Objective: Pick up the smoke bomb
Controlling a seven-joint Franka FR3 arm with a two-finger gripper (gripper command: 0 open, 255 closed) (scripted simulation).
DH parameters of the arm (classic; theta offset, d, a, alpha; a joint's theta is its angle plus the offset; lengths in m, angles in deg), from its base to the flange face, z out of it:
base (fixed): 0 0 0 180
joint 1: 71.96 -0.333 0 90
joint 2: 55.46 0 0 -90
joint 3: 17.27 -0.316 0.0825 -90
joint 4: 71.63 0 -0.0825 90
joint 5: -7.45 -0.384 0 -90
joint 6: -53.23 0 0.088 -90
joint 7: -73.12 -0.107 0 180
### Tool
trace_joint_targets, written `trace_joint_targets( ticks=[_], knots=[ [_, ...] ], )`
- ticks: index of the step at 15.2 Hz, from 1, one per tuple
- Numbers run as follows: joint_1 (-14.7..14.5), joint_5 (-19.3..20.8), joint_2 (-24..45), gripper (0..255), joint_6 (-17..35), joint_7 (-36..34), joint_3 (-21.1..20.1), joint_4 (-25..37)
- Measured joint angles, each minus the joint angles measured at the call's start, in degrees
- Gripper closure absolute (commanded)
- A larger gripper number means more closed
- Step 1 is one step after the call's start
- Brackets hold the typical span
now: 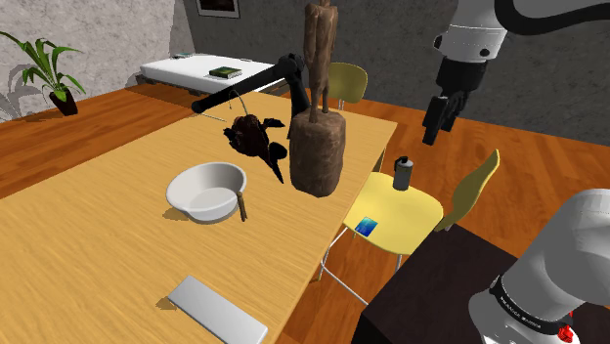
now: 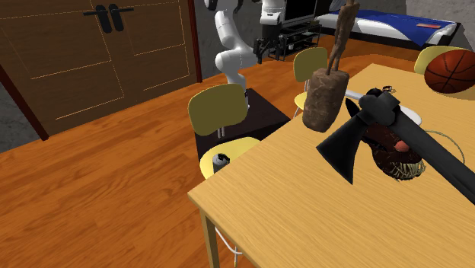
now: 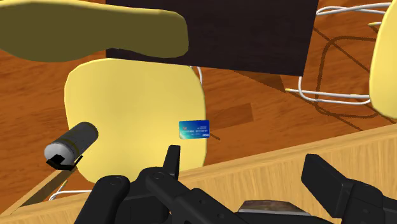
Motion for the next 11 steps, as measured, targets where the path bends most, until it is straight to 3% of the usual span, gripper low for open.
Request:
trace_joint_targets(
  ticks=[4, 11],
  knots=[
    [0.75, 1.42, 1.07, 0, 2.93, 2.13, 1.79, -1.97],
    [3.38, 5.90, 7.99, 0, 13.98, 9.09, 7.93, -6.14]
  ],
)
